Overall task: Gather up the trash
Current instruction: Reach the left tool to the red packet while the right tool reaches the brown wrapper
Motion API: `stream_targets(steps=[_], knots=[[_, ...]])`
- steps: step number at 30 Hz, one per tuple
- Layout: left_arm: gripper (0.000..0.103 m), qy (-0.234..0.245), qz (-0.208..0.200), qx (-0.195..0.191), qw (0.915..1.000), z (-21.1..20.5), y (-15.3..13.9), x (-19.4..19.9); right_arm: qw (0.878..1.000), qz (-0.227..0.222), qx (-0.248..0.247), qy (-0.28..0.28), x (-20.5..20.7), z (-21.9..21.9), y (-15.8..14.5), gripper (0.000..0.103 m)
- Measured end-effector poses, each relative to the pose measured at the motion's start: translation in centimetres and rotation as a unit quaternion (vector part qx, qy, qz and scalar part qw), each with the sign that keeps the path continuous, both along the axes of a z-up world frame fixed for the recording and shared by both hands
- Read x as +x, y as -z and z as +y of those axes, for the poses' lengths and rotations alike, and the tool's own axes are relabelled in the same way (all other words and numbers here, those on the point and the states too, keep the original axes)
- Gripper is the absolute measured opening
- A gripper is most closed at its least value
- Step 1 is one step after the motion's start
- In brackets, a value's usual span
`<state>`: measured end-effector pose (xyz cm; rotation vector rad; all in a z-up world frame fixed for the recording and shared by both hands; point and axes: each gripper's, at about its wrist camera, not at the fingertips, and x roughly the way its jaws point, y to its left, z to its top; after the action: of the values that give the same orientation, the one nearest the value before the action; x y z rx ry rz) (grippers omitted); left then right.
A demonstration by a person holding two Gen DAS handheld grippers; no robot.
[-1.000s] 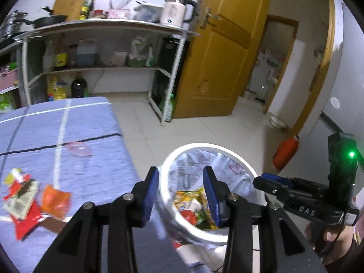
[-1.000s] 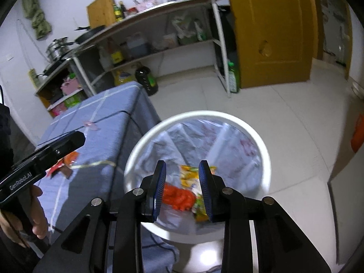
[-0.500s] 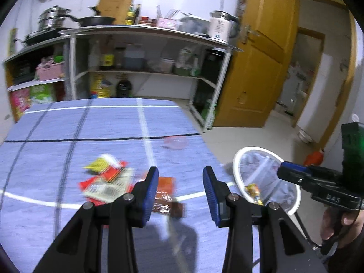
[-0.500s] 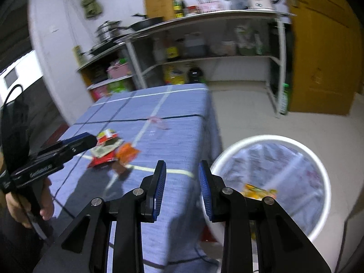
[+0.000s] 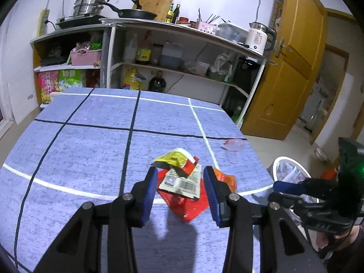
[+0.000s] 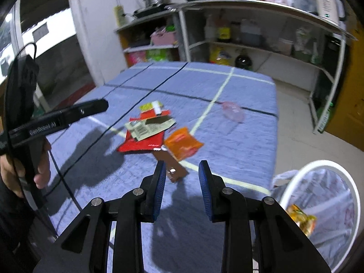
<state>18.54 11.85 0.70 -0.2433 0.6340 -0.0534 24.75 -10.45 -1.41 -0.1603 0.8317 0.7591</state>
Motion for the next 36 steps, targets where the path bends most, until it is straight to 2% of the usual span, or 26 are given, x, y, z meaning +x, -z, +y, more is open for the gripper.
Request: stream_targets(steps=[4,12,18,21,26,33,36], knots=[[0.052,0.0,0.006,-0.002,1.0,0.8,0.4,0.4,0.999,0.002,-0.031,-0.029,0.8,2.5,1.5,0.031],[0.057,0.017,0.026,0.0,0.9995,1.5,1.4,2.5,0.992,-0.01,-0.1,-0.071,1.6,5.8,3.8,0.031],[0.057,0.029,0.042,0.0,0.9987,1.0,1.9,5.2,0.993,-0.001,-0.097,-0.072,2.3,6.5,4.0,0.03],[0.058,0.039,0.046,0.009,0.9981,0.4,2.1,6.6,0.992,0.001,-0.097,-0.076,2.1,6.3,4.0,0.026],[0.065,0.059,0.053,0.025,0.9965,-0.3,2.8,8.4,0.993,0.007,-0.095,-0.076,1.4,5.1,3.9,0.024],[0.064,0.068,0.089,0.045,0.9927,-1.6,4.8,9.7,0.994,0.013,-0.095,-0.06,0.9,3.2,3.6,0.022],[0.053,0.062,0.09,0.05,0.9928,-1.8,4.9,9.4,0.994,0.011,-0.094,-0.052,0.6,2.4,3.3,0.021]])
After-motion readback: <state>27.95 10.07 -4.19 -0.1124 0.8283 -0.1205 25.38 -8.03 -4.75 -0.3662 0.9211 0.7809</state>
